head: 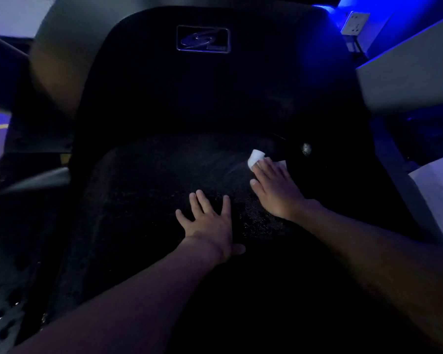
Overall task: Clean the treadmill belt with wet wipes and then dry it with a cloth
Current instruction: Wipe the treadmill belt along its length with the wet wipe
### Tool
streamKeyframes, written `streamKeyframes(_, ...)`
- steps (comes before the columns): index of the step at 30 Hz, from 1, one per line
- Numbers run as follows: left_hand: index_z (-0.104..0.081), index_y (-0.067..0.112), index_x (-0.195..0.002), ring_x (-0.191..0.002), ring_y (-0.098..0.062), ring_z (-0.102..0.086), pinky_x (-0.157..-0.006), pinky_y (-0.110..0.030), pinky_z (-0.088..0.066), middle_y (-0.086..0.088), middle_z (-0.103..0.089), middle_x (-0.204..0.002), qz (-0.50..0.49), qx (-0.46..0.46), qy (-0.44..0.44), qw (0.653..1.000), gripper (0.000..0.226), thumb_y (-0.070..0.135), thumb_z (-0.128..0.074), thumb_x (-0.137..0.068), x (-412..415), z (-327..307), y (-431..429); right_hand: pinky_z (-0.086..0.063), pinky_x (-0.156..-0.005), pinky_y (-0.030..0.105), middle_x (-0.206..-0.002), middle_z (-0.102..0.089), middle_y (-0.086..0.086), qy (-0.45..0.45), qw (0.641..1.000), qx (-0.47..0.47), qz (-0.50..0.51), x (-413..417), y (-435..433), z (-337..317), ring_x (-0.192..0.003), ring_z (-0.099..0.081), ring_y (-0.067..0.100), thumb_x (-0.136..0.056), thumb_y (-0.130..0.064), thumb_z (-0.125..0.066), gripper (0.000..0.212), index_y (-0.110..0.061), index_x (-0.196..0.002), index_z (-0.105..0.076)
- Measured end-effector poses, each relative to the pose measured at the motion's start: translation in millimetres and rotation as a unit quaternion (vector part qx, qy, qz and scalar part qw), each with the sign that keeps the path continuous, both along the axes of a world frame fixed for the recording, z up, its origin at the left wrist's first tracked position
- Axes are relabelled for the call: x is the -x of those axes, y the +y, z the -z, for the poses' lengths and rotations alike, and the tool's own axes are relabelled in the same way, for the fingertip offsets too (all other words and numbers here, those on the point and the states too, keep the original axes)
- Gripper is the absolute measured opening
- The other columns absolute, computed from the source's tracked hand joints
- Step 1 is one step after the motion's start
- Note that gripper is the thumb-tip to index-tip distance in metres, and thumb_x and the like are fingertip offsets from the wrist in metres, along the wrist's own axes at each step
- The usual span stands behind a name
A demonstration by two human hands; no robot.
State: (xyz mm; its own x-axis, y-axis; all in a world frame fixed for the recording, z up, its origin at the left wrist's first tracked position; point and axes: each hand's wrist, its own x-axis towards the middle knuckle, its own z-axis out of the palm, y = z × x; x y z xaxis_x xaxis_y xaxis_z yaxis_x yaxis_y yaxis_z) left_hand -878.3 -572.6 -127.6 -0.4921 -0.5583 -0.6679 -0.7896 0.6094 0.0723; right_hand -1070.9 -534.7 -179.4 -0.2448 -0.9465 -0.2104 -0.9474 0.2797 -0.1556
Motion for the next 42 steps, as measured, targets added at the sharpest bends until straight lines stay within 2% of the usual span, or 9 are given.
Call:
streamKeyframes(6, 0.018, 0.016, -0.152, -0.143, -0.040, 0.027, -0.115, -0.064, -0.003, -0.024, 0.031, -0.153, 0.016, 0.018, 0.013, 1.000, 0.115, 0.058, -0.064, -0.083, 4.1, 0.4, 4.9, 0.000, -0.121, 0.040, -0.164, -0.018, 0.003, -0.020, 0.990, 0.028, -0.140, -14.2, 14.5, -5.2, -0.153, -0.004, 0.022, -0.103, -0.047, -0.018, 0.059, -0.019, -0.153, -0.030)
streamKeyframes(10, 0.012, 0.003, -0.152, -0.146, -0.026, 0.023, -0.121, -0.048, -0.002, -0.014, 0.028, -0.157, 0.069, 0.020, 0.057, 0.996, 0.104, 0.044, -0.062, -0.091, 3.0, 3.5, 9.4, 0.005, -0.121, 0.044, -0.166, -0.008, 0.009, 0.003, 0.996, -0.035, 0.081, 9.8, 13.0, -1.2, -0.153, 0.006, 0.025, -0.098, -0.055, -0.006, 0.073, -0.012, -0.157, -0.012)
streamKeyframes(14, 0.010, 0.000, -0.151, -0.146, -0.034, 0.022, -0.120, -0.054, -0.005, -0.022, 0.025, -0.156, 0.083, 0.025, 0.038, 0.996, 0.099, 0.038, -0.060, -0.093, 7.6, 0.9, 14.1, 0.002, -0.123, 0.047, -0.164, -0.012, 0.006, -0.025, 0.997, -0.003, -0.066, 7.3, 36.0, -1.0, -0.153, 0.003, 0.020, -0.093, -0.059, -0.009, 0.075, -0.016, -0.153, -0.020)
streamKeyframes(18, 0.009, -0.001, -0.151, -0.145, -0.038, 0.021, -0.119, -0.057, -0.007, -0.025, 0.023, -0.156, 0.093, 0.036, 0.025, 0.995, 0.096, 0.038, -0.058, -0.094, 9.3, 1.4, 16.8, 0.007, -0.122, 0.045, -0.166, -0.003, 0.012, -0.008, 0.991, -0.054, 0.120, 19.7, 30.8, -1.6, -0.153, 0.008, 0.024, -0.104, -0.049, -0.014, 0.067, -0.010, -0.157, -0.008)
streamKeyframes(22, 0.009, -0.002, -0.151, -0.145, -0.039, 0.021, -0.119, -0.057, -0.007, -0.026, 0.023, -0.156, 0.098, 0.041, 0.019, 0.994, 0.094, 0.038, -0.056, -0.095, 8.7, 2.1, 17.3, 0.002, -0.123, 0.048, -0.166, 0.002, 0.009, -0.030, 0.999, -0.028, 0.004, 20.4, 49.0, 0.8, -0.152, 0.010, 0.021, -0.096, -0.059, -0.008, 0.076, -0.013, -0.157, -0.008)
streamKeyframes(26, 0.009, -0.003, -0.151, -0.144, -0.044, 0.020, -0.117, -0.061, -0.007, -0.031, 0.022, -0.154, 0.106, 0.061, 0.015, 0.992, 0.089, 0.033, -0.053, -0.097, 10.1, 4.9, 21.4, 0.006, -0.122, 0.047, -0.165, -0.002, 0.017, -0.024, 0.982, -0.045, 0.181, 16.6, 43.7, -1.7, -0.152, 0.007, 0.028, -0.102, -0.053, -0.011, 0.073, -0.005, -0.156, -0.007)
streamKeyframes(30, 0.007, -0.001, -0.151, -0.145, -0.046, 0.016, -0.116, -0.061, -0.010, -0.032, 0.020, -0.154, 0.113, 0.087, 0.017, 0.990, 0.081, 0.028, -0.049, -0.099, 9.0, 9.1, 30.4, 0.004, -0.123, 0.043, -0.166, -0.002, 0.007, -0.030, 0.998, -0.001, 0.060, 0.0, 58.2, 3.9, -0.153, 0.006, 0.022, -0.094, -0.060, -0.005, 0.079, -0.013, -0.157, -0.007)
streamKeyframes(34, 0.010, 0.007, -0.153, -0.146, -0.039, 0.018, -0.119, -0.055, -0.007, -0.025, 0.022, -0.156, 0.115, 0.094, 0.037, 0.988, 0.080, 0.035, -0.043, -0.101, -0.1, 11.7, 29.4, 0.008, -0.122, 0.046, -0.165, 0.008, 0.015, -0.048, 0.974, -0.046, 0.216, 11.6, 60.7, -2.1, -0.152, 0.013, 0.028, -0.104, -0.051, -0.014, 0.071, -0.007, -0.157, 0.002)
streamKeyframes(42, 0.016, 0.017, -0.153, -0.146, -0.040, 0.016, -0.118, -0.058, -0.009, -0.021, 0.019, -0.159, 0.053, 0.062, 0.027, 0.996, 0.087, 0.052, -0.042, -0.098, -9.0, 5.8, 30.5, -0.002, -0.123, 0.044, -0.161, -0.021, 0.011, -0.026, 0.997, 0.021, 0.065, -16.7, 66.2, -3.0, -0.151, -0.009, 0.030, -0.097, -0.058, -0.012, 0.076, -0.007, -0.152, -0.024)
